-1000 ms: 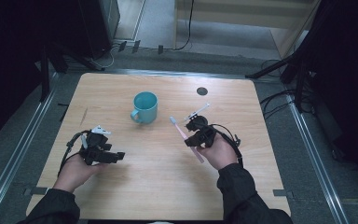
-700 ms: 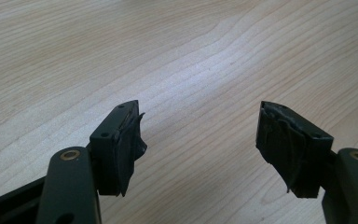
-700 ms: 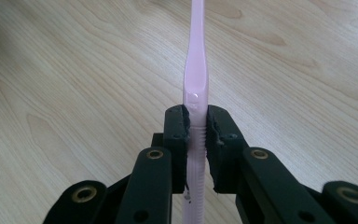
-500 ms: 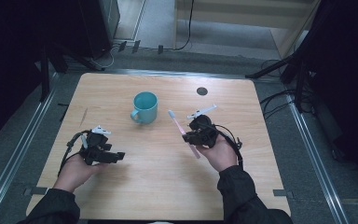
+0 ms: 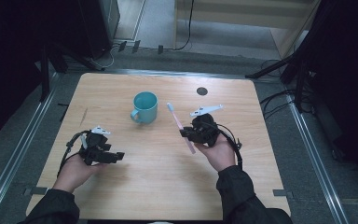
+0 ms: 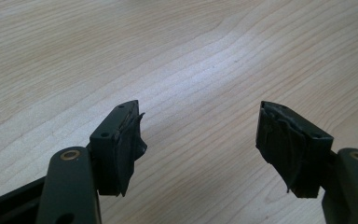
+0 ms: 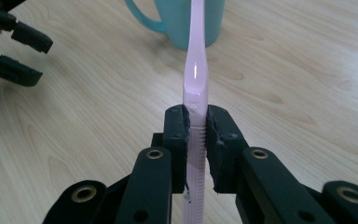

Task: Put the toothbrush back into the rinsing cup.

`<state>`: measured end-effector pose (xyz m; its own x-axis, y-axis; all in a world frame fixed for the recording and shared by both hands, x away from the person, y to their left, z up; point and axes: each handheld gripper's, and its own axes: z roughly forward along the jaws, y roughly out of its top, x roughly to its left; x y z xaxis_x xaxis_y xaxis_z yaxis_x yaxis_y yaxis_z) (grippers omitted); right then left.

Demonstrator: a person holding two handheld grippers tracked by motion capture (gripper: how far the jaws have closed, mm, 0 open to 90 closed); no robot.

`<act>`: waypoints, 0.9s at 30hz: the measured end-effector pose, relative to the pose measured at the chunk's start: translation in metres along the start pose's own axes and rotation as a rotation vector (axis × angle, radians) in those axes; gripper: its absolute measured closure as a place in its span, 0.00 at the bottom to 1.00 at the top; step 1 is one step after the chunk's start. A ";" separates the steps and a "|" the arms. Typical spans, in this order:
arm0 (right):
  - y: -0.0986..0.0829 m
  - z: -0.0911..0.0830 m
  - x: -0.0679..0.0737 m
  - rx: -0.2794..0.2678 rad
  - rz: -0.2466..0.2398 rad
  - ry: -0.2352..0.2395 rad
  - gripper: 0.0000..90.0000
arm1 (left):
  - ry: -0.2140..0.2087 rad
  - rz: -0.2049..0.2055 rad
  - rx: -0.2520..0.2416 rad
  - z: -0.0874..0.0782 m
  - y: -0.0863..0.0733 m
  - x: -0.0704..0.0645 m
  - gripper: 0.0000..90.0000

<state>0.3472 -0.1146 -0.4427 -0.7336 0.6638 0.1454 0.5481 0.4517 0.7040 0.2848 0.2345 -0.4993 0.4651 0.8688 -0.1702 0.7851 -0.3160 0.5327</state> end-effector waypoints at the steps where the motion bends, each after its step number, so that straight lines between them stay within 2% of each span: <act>1: 0.000 0.000 0.000 -0.006 0.004 0.000 0.88 | 0.000 -0.002 -0.002 0.000 0.000 0.000 0.35; 14: 0.001 0.002 -0.001 -0.114 0.000 0.006 0.88 | 0.008 -0.006 0.002 -0.002 -0.003 0.004 0.35; 19: 0.003 0.003 -0.002 -0.138 0.023 0.013 0.88 | 0.009 -0.018 -0.001 -0.003 -0.005 0.004 0.35; 25: 0.007 0.002 0.000 -0.178 -0.006 0.001 0.88 | 0.010 -0.022 -0.002 -0.004 -0.007 0.003 0.35; 27: 0.008 0.001 0.001 -0.195 -0.002 0.004 0.88 | 0.015 -0.027 -0.006 -0.005 -0.008 0.004 0.35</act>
<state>0.3515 -0.1101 -0.4373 -0.7365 0.6605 0.1461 0.4584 0.3284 0.8258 0.2786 0.2424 -0.4999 0.4373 0.8826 -0.1726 0.7950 -0.2896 0.5331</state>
